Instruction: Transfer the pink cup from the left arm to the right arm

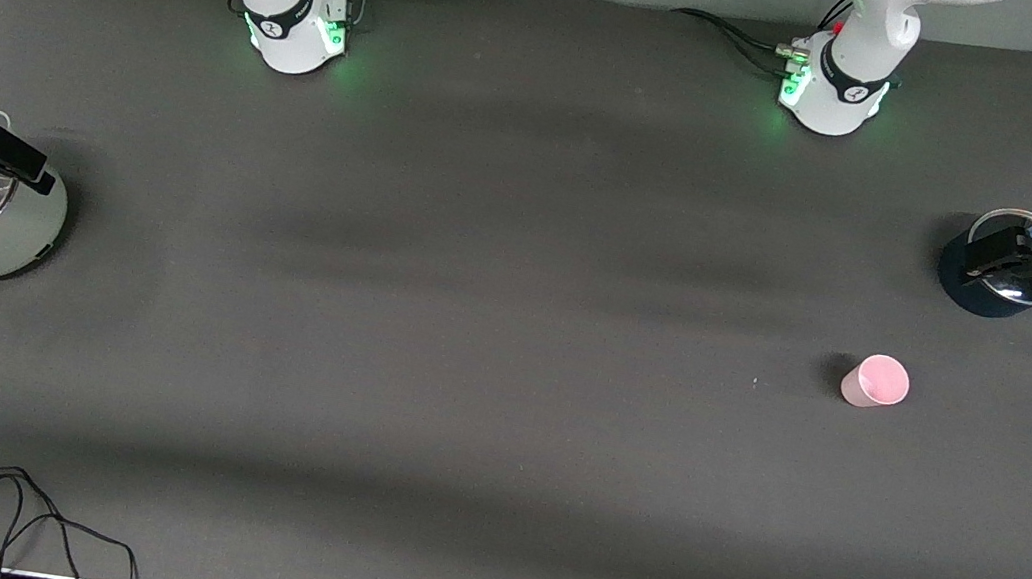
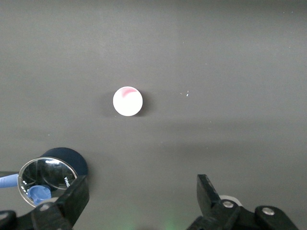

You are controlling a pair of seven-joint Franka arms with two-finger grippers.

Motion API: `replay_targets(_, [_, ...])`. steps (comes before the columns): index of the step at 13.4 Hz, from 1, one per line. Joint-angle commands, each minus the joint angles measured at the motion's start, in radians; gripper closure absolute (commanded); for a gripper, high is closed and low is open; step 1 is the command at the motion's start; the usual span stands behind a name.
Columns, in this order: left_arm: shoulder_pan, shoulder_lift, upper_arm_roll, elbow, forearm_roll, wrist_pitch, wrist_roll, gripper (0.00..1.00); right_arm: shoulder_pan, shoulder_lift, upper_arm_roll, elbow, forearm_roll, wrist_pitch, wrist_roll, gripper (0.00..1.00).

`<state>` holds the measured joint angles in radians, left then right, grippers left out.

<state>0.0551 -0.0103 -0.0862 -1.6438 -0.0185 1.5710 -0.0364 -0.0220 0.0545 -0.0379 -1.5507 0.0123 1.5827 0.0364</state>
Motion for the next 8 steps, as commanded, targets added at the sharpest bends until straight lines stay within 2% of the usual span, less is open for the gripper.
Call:
replay_targets(1, [0.006,0.009,-0.003,0.021,-0.011,-0.023,0.013,0.00,0.007,0.001,-0.007,0.018,-0.003,-0.020,-0.018,0.00])
replay_targets(8, [0.006,0.010,-0.003,0.021,-0.009,-0.023,0.013,0.00,0.008,-0.007,-0.007,0.015,-0.003,-0.027,-0.016,0.00])
